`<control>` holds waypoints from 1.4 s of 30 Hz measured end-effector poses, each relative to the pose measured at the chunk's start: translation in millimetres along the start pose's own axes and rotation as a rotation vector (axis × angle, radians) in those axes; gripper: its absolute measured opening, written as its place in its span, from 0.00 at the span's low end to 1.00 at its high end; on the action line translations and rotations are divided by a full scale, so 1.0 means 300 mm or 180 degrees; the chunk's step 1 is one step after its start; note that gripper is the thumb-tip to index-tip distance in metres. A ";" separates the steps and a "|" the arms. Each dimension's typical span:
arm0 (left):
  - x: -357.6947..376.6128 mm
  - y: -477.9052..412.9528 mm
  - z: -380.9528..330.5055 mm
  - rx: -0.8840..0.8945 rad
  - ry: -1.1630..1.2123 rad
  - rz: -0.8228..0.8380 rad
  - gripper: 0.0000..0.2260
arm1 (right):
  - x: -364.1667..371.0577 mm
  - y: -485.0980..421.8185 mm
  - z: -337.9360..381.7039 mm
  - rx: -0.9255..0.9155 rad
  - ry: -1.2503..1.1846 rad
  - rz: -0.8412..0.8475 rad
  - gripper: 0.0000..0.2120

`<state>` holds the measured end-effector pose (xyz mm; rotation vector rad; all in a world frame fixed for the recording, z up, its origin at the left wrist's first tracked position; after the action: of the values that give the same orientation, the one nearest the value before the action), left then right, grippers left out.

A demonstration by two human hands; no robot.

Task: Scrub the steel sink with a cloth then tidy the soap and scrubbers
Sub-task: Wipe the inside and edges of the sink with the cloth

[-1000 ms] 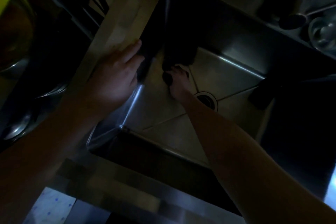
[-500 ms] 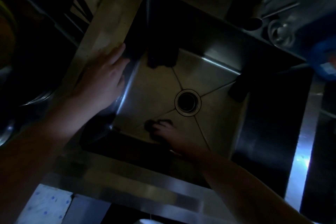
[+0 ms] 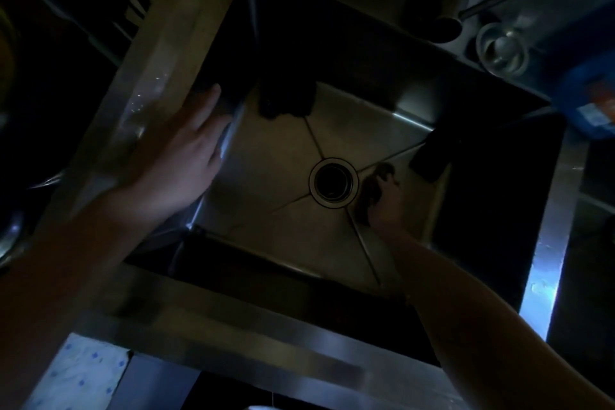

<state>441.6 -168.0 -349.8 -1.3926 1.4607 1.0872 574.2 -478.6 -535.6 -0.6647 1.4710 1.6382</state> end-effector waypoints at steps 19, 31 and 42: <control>0.165 0.043 -0.393 0.0204 0.0476 0.0382 0.20 | -0.055 0.010 -0.244 0.0834 -0.0680 0.0114 0.26; 0.128 0.127 -0.231 -0.0470 0.0403 0.0243 0.22 | -0.047 -0.078 0.331 -0.0993 0.0099 0.0331 0.20; 0.044 0.200 -0.140 -0.0550 0.0317 -0.0006 0.23 | 0.381 0.337 0.643 -0.2767 0.1865 0.1005 0.15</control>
<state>381.1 -211.3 -347.8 -1.5881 1.4633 1.1805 455.0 -263.7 -539.7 -1.5518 1.2195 2.4962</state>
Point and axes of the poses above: each hand's wrist, its own y-axis away from the middle knuckle, its own x-axis out of the palm, z = x × y, the point moved 10 cm from there along -y, towards the middle knuckle, and after that the axes turned 15 degrees about x, right-handed, at the moved point
